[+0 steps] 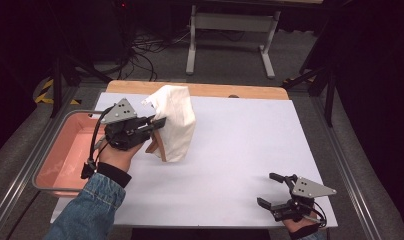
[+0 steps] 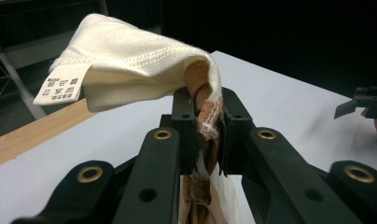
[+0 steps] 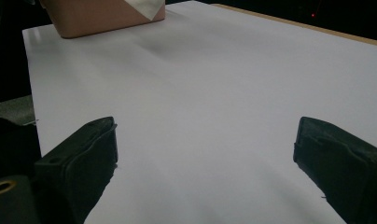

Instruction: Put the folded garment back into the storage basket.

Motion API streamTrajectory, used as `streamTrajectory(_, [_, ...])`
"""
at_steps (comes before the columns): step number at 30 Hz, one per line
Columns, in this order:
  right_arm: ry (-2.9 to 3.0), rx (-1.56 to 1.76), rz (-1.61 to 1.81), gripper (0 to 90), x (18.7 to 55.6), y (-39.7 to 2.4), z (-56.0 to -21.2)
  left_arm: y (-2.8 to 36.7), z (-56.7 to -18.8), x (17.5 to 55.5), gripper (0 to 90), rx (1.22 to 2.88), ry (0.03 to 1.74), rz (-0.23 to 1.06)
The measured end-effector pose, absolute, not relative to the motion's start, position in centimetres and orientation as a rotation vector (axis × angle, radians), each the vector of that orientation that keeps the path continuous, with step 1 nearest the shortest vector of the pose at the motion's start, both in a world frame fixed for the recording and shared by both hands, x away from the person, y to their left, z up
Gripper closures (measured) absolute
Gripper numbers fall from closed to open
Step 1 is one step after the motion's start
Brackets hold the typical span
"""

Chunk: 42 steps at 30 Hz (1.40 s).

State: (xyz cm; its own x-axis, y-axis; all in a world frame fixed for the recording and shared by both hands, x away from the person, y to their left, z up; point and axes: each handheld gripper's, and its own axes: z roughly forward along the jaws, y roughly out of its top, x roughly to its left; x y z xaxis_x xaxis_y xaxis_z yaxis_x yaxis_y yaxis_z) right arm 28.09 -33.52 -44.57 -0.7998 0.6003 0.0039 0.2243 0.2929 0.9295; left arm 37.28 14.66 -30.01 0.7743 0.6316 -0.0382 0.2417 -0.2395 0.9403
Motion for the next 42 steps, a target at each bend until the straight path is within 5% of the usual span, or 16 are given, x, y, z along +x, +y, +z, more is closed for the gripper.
streamTrajectory(42, [2.231, 0.742, 1.501, 6.7, 28.1, -33.3, -44.7, 25.1, -29.4, 35.1, 80.1, 1.769, 0.846, 0.569])
